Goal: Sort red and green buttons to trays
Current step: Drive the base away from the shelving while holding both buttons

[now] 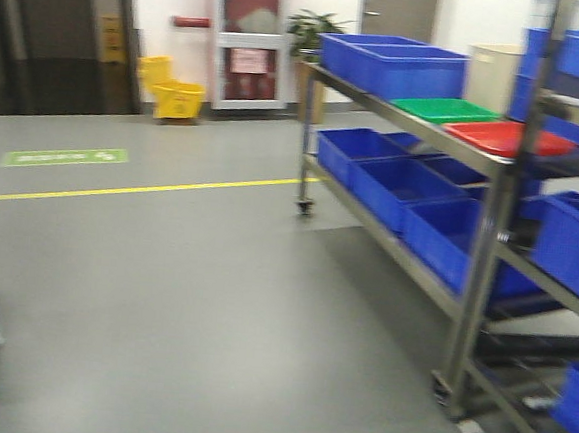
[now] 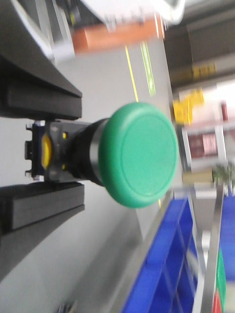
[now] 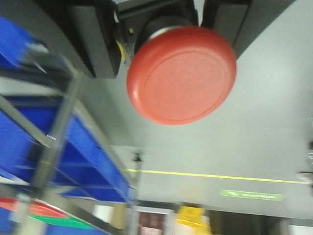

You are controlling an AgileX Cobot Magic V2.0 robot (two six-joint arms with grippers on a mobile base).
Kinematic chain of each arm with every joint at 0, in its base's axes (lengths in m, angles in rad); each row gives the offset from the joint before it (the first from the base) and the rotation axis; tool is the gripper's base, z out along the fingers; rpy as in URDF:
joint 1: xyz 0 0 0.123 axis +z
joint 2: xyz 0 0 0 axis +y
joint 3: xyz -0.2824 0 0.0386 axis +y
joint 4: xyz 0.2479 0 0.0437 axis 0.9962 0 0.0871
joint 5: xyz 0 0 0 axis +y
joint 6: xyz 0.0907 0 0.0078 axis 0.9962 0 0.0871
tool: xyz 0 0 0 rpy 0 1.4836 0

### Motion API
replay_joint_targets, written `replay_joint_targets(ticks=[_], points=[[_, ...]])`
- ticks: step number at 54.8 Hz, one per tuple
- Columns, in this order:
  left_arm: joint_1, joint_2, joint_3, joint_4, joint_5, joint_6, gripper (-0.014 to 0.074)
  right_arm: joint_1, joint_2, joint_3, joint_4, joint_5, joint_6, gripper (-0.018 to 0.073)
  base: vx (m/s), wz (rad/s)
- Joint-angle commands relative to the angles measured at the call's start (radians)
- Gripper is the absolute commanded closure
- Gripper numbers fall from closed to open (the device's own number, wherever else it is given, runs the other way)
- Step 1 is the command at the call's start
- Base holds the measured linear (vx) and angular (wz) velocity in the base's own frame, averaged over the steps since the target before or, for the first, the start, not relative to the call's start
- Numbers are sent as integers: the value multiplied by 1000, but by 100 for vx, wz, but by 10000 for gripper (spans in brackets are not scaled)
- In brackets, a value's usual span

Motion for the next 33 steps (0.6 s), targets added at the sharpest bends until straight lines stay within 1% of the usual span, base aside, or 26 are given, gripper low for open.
replay_joint_targets(ticks=[1,9,17,25,33], points=[[-2,2,-30,-4,-67,-10,596,-6,-2,-31,5,-56,-2,567,27,76],[-2,2,-30,-4,-68,-10,596,-6,-2,-31,5,-46,-2,567,30,72],[-2,2,-30,-4,-68,-10,596,-6,-2,-31,5,-45,-2,567,36,52],[-2,2,-30,-4,-68,-10,596,-6,-2,-31,5,-45,-2,567,43,26],[-2,2,-30,-4,-68,-10,596,-6,-2,-31,5,-45,-2,567,49,6]])
